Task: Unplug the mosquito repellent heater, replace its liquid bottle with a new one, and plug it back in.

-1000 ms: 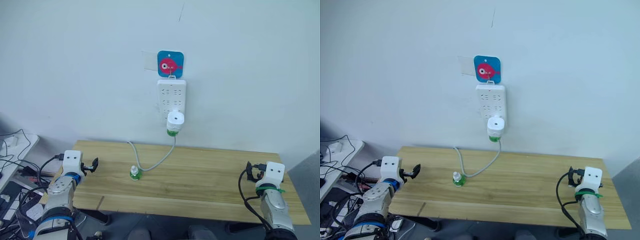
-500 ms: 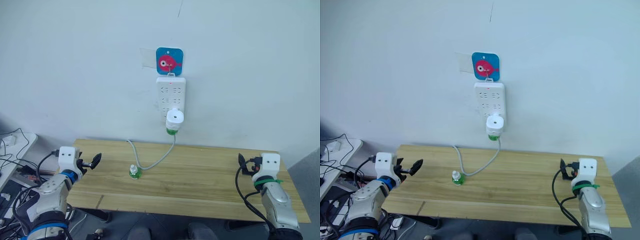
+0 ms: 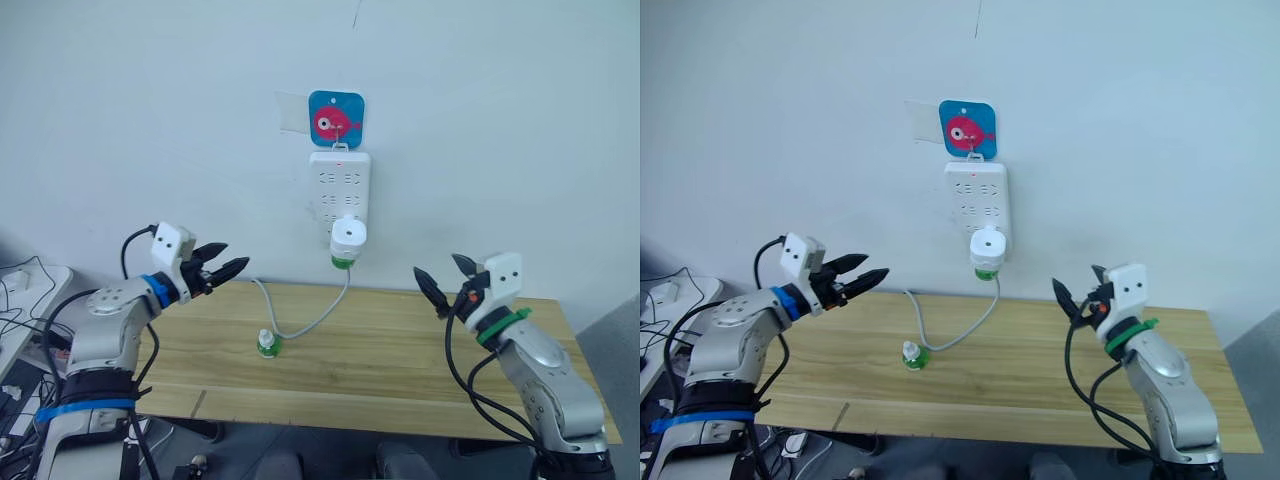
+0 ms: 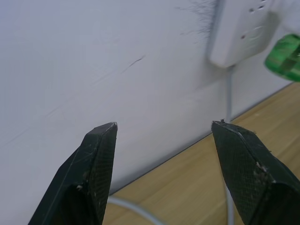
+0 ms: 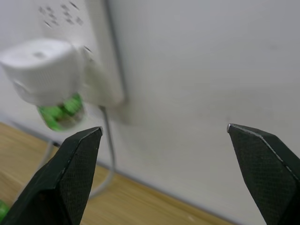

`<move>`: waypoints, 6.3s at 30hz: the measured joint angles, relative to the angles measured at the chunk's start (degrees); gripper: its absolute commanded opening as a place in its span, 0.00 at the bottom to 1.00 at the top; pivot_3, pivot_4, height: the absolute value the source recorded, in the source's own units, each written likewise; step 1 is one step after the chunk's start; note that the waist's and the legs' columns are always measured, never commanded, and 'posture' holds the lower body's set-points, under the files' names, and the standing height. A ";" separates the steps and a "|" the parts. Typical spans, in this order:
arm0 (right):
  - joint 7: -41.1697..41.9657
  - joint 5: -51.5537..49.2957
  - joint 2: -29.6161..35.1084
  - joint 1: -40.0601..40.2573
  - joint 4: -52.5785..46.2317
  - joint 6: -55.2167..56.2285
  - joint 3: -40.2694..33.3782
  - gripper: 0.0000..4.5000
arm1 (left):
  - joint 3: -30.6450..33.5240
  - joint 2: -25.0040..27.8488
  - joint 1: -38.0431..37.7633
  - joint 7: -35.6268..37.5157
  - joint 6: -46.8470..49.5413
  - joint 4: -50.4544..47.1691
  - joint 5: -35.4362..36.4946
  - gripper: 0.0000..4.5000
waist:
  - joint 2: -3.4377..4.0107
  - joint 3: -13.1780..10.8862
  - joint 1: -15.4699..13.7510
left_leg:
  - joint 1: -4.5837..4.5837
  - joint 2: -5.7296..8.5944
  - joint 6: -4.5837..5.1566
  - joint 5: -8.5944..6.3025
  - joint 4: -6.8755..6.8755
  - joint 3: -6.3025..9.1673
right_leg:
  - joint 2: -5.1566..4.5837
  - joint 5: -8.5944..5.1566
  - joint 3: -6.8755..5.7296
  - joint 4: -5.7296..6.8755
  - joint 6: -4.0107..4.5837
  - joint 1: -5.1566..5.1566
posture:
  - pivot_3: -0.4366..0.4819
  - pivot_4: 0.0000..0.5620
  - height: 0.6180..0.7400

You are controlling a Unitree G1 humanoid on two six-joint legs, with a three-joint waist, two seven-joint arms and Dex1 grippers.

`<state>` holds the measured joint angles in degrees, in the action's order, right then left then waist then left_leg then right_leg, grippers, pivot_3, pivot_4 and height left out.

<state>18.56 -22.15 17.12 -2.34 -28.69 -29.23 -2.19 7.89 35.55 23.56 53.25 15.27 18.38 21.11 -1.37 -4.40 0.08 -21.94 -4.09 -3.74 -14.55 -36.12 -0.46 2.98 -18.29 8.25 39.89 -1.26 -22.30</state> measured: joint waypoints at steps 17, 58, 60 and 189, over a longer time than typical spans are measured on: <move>-2.73 -8.98 -2.15 -2.21 -10.45 -12.91 3.54 1.00 | -8.87 -9.32 28.93 14.01 -10.74 31.13 -7.56 0.74 | -0.25 -0.15 1.99 | -0.80 0.15 0.10 -0.05 -0.85 0.72 | -0.02 -0.01 -0.57 -0.01 -0.06 -0.08 | 0.44 0.15 1.00; -8.02 -9.64 -4.80 -5.43 -11.67 -17.47 3.51 1.00 | -5.14 -15.41 42.40 27.19 -5.95 48.82 -12.25 0.29 | -0.23 -1.15 4.46 | -1.07 0.38 0.16 0.03 -0.95 1.94 | -0.13 -0.17 -1.49 0.18 -0.03 0.17 | 0.39 0.20 1.00; -11.05 -10.01 -6.53 -8.45 -11.82 -20.58 4.23 1.00 | -5.11 -15.54 42.40 26.71 -6.23 48.80 -12.26 0.29 | -0.16 -1.25 4.48 | -1.07 0.38 0.16 0.03 -0.95 1.95 | -0.15 -0.16 -1.52 0.21 -0.04 0.17 | 0.39 0.21 1.00; -47.98 -68.10 -5.73 -6.86 -7.17 -0.55 -7.55 0.99 | -19.69 -31.95 12.53 -0.60 -21.56 -1.95 -8.51 0.51 | 0.51 -3.07 4.74 | -1.13 0.52 0.44 0.25 -0.79 1.78 | -0.29 -0.19 -1.31 -0.01 -0.43 0.12 | 0.43 0.24 1.00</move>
<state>-29.41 -90.25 11.39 -9.21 -35.86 -29.78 -9.74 -11.80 3.60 36.10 52.64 -6.29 16.43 12.60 -0.86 -7.47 4.82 -23.07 -3.57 -3.30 -14.30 -36.91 1.32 2.68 -18.47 6.95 39.89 -1.69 -22.18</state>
